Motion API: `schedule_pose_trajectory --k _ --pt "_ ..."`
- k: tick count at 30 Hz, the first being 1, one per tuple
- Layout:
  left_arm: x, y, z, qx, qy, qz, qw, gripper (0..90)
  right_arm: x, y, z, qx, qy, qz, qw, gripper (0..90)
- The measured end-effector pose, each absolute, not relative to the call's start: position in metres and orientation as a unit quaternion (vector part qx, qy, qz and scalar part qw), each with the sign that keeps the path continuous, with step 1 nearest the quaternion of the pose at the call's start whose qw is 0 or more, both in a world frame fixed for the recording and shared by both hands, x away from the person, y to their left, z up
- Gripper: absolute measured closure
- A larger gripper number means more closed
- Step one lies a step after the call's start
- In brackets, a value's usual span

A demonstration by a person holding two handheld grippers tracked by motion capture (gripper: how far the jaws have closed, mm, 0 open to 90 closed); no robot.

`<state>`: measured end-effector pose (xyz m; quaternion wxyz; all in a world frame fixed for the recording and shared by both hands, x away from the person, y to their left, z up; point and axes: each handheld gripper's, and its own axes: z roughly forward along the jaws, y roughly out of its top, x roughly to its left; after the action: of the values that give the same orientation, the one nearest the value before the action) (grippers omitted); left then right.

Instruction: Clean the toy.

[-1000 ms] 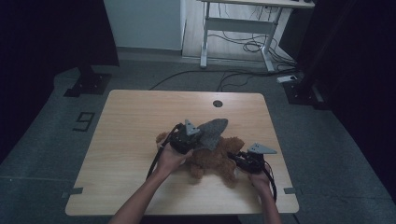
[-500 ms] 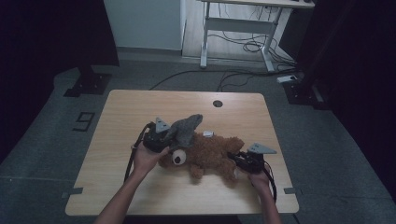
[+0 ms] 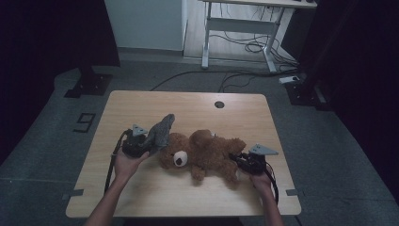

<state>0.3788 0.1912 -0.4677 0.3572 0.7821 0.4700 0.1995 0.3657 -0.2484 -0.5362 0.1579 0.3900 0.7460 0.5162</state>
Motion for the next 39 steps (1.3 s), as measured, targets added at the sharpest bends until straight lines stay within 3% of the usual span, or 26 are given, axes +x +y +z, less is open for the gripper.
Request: schedule_pose_trajectory --k 4,11,18,23,39 --pt "0.377 0.185 -0.452 0.779 0.458 0.207 0.374 75.7 0.367 -0.248 -0.536 0.39 0.746 0.515 0.159 71.3" --pt "0.38 0.139 -0.419 0.793 0.41 0.209 0.399 75.7 0.367 -0.247 -0.535 0.389 0.746 0.514 0.164 71.3" --pt "0.407 0.099 -0.423 0.809 0.406 0.189 0.381 75.5 0.365 -0.249 -0.535 0.384 0.748 0.516 0.166 71.3" --pt "0.411 0.102 -0.449 0.814 0.418 0.165 0.369 75.9 0.365 -0.249 -0.534 0.382 0.747 0.518 0.167 71.2" --pt "0.373 0.113 -0.46 0.809 0.4 0.164 0.398 77.0 0.357 -0.25 -0.532 0.382 0.747 0.519 0.165 68.2"
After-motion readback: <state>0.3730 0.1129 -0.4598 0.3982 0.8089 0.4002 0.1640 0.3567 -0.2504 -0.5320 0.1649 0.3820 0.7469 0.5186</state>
